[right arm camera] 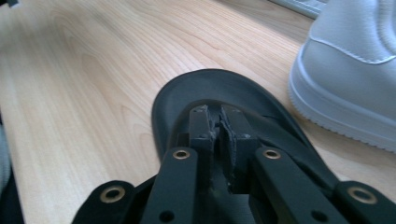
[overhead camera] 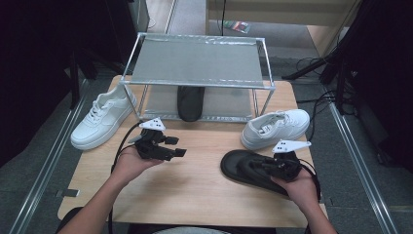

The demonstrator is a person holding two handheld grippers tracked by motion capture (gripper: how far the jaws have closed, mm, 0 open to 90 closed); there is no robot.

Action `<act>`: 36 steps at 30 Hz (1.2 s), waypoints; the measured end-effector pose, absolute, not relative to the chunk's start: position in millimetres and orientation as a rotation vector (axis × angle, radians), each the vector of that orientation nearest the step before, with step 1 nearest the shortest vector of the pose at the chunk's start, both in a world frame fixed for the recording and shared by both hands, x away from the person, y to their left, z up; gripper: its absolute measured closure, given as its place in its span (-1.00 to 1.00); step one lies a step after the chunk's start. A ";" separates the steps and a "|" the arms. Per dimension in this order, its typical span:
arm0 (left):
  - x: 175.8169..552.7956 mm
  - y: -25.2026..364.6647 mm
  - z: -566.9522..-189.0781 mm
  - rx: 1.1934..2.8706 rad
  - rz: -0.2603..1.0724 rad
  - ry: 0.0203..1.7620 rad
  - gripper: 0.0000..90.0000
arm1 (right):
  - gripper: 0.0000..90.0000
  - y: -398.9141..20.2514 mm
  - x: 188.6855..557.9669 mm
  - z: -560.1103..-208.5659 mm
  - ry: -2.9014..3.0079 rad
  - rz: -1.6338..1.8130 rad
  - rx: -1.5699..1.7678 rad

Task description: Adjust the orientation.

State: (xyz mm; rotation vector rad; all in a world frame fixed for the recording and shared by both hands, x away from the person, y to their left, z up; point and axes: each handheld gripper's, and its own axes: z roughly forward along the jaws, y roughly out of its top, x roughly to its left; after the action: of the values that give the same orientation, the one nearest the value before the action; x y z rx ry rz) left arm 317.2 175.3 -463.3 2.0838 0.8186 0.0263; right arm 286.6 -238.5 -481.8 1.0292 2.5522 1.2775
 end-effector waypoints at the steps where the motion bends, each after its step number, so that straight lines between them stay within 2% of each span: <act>1: 317.9 174.0 -463.2 2.088 0.025 0.815 -0.15 | 0.83 -238.2 285.1 -481.7 2.553 1.280 1.028; 4: 320.0 171.0 -462.9 2.092 0.024 0.806 -0.15 | 0.74 -237.5 280.9 -481.5 2.552 1.299 1.031; 9: 323.8 166.2 -462.5 2.097 0.018 0.790 -0.15 | 0.70 -236.4 273.8 -480.9 2.543 1.310 1.036; 19: 327.9 160.0 -461.7 2.101 0.013 0.771 -0.15 | 0.51 -232.8 275.1 -493.3 2.594 1.247 1.061; 22: 328.2 159.2 -462.1 2.103 0.008 0.769 -0.15 | 0.52 -230.4 276.9 -496.5 2.624 1.237 1.060; 28: 327.6 160.5 -461.3 2.095 0.012 0.771 -0.15 | 0.67 -225.0 279.6 -495.7 2.659 1.209 1.042; 36: 325.0 160.9 -461.1 2.095 0.027 0.772 -0.12 | 0.72 -217.5 282.8 -483.8 2.630 1.273 1.127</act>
State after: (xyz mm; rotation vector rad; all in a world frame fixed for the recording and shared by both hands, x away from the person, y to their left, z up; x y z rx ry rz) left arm 325.0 160.9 -461.1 2.0948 0.7722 0.0272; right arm 282.8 -217.5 -483.8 1.1266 2.6302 1.2728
